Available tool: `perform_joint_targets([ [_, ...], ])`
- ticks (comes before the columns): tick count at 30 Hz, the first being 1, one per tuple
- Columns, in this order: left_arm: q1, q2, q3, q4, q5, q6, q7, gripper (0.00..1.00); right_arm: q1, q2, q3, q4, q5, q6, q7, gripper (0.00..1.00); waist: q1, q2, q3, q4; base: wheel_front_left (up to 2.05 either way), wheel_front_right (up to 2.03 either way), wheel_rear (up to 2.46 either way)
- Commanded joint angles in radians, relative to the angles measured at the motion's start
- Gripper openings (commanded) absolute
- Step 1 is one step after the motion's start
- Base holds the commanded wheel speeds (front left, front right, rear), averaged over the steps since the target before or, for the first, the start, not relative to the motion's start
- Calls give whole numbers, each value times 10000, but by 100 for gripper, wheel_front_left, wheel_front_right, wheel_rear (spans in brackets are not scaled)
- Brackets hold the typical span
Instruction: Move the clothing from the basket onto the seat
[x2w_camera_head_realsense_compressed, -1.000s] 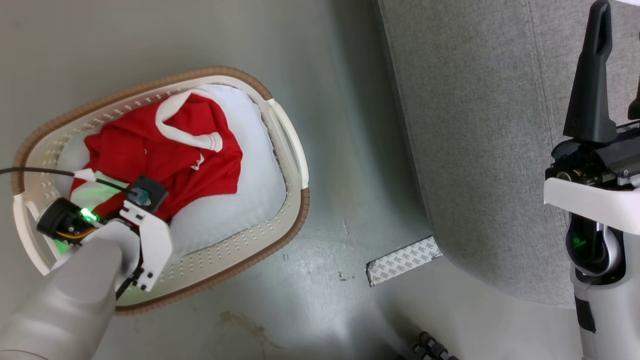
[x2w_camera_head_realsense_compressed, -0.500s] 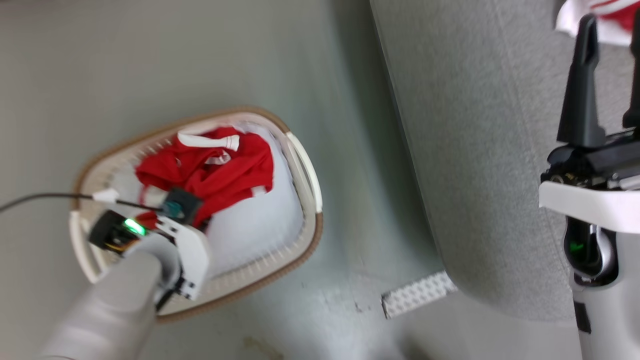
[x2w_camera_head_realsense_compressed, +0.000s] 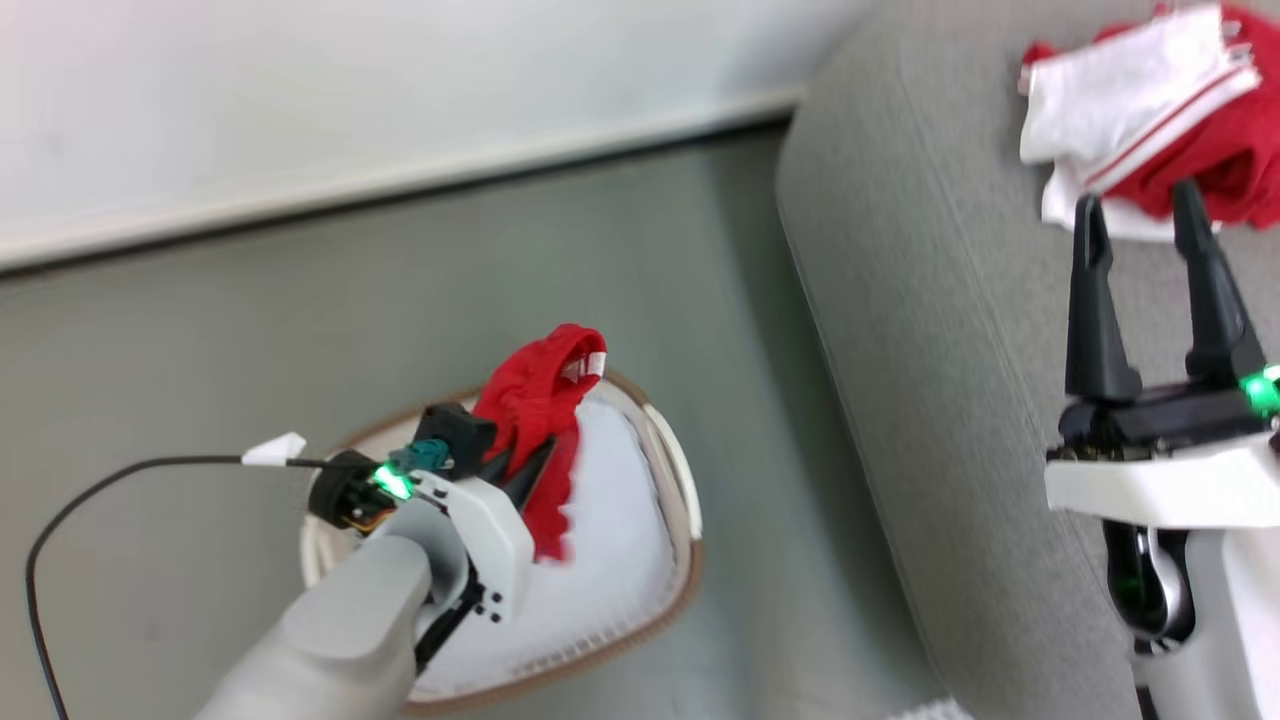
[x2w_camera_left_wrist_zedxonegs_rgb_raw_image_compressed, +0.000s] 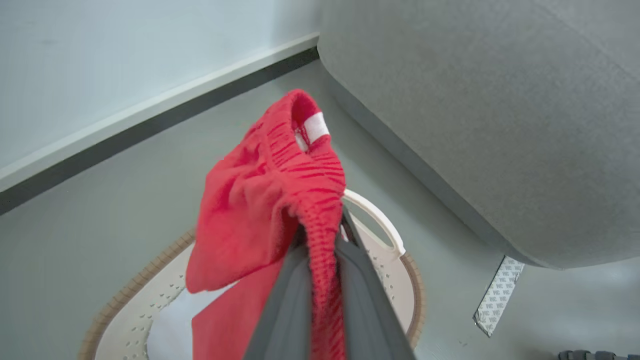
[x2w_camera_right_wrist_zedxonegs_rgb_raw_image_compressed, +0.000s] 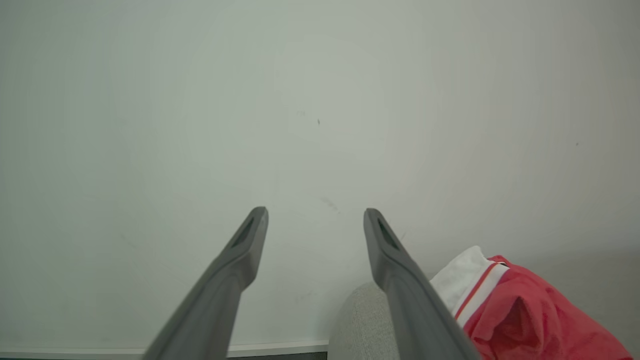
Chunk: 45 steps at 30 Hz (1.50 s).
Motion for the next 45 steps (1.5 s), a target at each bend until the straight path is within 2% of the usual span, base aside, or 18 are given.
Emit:
perform_joint_targets([
  [1,282,0,142,-355,-78,17,-44,0,305,-191,-27,119,-25,-22,7,100,2,0,-1134,634,0,0,0],
  [11,1377,162,1479,-3038,298,358,-46,0,1702,-598,-1,616,418,-22,7,100,2,0,-3179,1407,0,0,0],
  [17,1640,255,2000,-4443,366,675,-45,0,2451,-682,261,897,633,-22,7,100,2,0,-3872,1695,0,0,0],
  [31,1300,835,2510,-7185,13,1326,797,0,2727,-505,986,1104,810,-22,7,100,2,0,-3913,1845,0,0,0],
  [38,1650,991,2493,-7854,-145,1538,954,0,2634,-561,1287,1139,1020,-22,7,100,2,0,-3840,1841,0,0,0],
  [45,1921,889,2357,-8066,-211,1633,882,0,2382,-838,2702,1132,1667,-22,7,100,2,0,-3901,1877,0,0,0],
])
